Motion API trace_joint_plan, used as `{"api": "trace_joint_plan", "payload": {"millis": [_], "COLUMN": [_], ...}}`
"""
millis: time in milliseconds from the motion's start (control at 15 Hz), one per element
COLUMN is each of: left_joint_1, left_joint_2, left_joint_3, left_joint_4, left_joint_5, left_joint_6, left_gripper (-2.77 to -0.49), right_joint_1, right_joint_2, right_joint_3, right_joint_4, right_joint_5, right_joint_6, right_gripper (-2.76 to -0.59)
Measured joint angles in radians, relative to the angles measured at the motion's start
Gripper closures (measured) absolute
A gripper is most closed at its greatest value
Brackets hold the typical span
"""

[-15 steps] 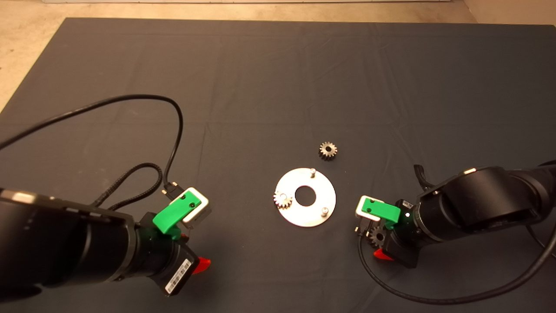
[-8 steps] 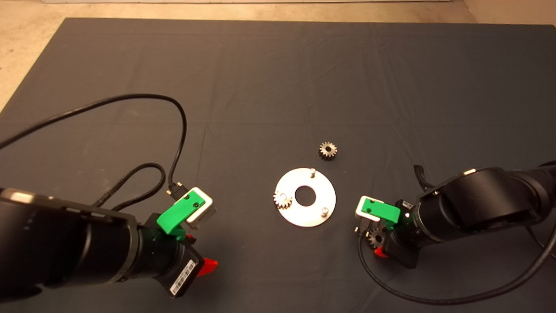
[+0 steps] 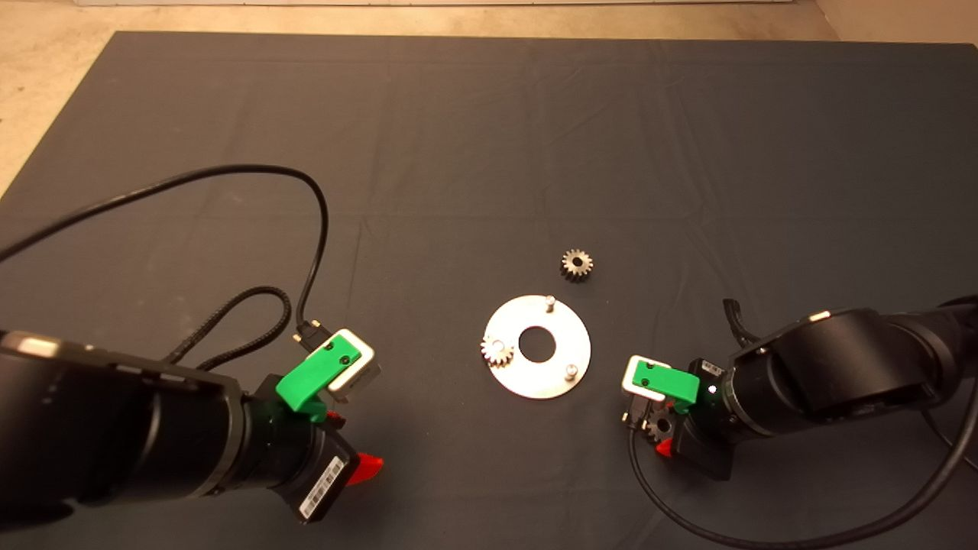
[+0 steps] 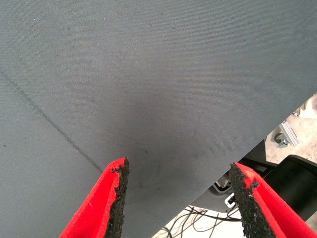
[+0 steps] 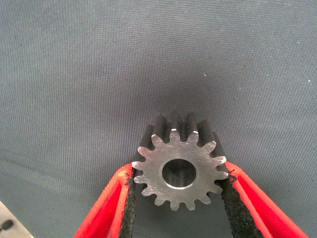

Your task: Install three planetary gears onto the carrier pins

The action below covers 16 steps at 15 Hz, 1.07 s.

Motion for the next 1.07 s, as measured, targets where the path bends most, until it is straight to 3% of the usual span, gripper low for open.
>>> {"api": "trace_joint_plan", "payload": {"millis": [267,667,1067], "left_joint_1": [0.0,0.0,-0.001], "left_joint_2": [-0.007,-0.011,-0.01], "left_joint_3": [0.0,0.0,0.0], "left_joint_4": [0.002,0.002,0.002], "left_joint_5": [-0.013,-0.014,-0.014], "left_joint_6": [0.0,0.0,-0.007], "left_gripper": [-1.34,-1.34,-1.34], "right_joint_1": [-0.003,-0.005,-0.005], "right_joint_2": [0.003,0.005,0.004], "right_joint_3": [0.0,0.004,0.016], "right_joint_4": [-0.012,-0.019,-0.024], "right_joint_5": [-0.005,-0.009,-0.002], "right_joint_6": [-0.007,-0.013,-0.013], "right_gripper": [-1.09,-1.01,-0.95]}}
